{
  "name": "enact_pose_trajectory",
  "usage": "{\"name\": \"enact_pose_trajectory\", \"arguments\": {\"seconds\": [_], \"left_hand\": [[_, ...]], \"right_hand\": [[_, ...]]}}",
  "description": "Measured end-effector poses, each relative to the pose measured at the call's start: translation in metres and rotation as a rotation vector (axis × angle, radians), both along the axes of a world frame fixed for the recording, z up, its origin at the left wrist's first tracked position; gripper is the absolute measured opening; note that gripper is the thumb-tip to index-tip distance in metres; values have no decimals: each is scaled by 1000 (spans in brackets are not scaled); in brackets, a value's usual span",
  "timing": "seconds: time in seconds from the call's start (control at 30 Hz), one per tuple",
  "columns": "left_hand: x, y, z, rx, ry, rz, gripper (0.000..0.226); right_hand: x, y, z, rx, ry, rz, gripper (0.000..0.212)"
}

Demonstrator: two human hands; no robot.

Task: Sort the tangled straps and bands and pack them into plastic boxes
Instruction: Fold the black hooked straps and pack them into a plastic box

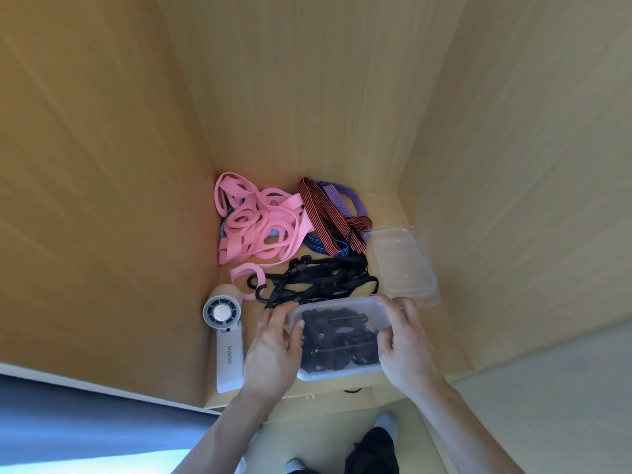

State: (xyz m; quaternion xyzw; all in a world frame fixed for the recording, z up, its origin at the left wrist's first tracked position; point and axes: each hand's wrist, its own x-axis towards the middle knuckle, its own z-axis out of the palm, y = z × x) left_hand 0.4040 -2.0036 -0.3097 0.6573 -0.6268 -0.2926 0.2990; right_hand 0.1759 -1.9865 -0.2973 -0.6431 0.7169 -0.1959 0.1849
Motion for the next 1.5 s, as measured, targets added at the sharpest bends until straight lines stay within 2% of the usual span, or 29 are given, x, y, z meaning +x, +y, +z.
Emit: {"name": "enact_pose_trajectory", "arguments": {"seconds": [0.2,0.27,0.37,0.43,0.53,0.6,0.67,0.73,0.8,0.93,1.03,1.13,1.2,1.27,1.3,1.33,1.4,1.5], "left_hand": [[1,-3,-7,6,68,-5,29],[0,-2,-7,2,2,-30,31],[-2,-5,-5,-155,-235,-103,37],[-7,-10,-1,-183,-363,-252,53],[-22,-9,0,-91,-307,-335,57],[-33,-5,-2,-60,-365,-313,64],[-37,-4,-6,-81,-508,-328,70],[-36,-6,-7,-105,-571,-347,71],[-35,-8,-8,-128,-599,-353,71],[-37,-7,-10,-136,-620,-381,70],[-37,-8,-10,-145,-608,-378,73],[-37,-7,-8,-147,-581,-387,73],[-36,-6,-6,-160,-534,-388,69],[-32,-6,-5,-163,-401,-377,67],[-29,-6,-4,-148,-288,-361,66],[-27,-7,-3,-124,-163,-336,65],[-21,-9,-1,-54,50,-275,62],[-9,-8,1,56,204,-217,61]], "right_hand": [[0,-5,-8,59,130,191,73],[-1,-7,-8,76,114,207,73],[-4,-8,-8,80,83,207,72],[-2,-9,-9,87,72,193,74],[6,-7,-9,92,62,140,74],[10,-5,-10,79,92,124,76],[8,-4,-11,68,117,155,80],[4,-2,-11,60,105,196,72],[1,-1,-11,53,101,218,60],[1,-3,-13,39,191,292,66],[0,-6,-14,21,139,302,65],[1,-6,-18,-18,-15,259,61],[4,-5,-20,-52,-203,191,58],[7,-5,-21,-85,-350,130,54],[8,-4,-22,-91,-357,128,54],[7,-3,-22,-92,-316,147,56],[2,-1,-22,-91,-112,230,65],[-5,-2,-17,-71,143,405,88]]}}
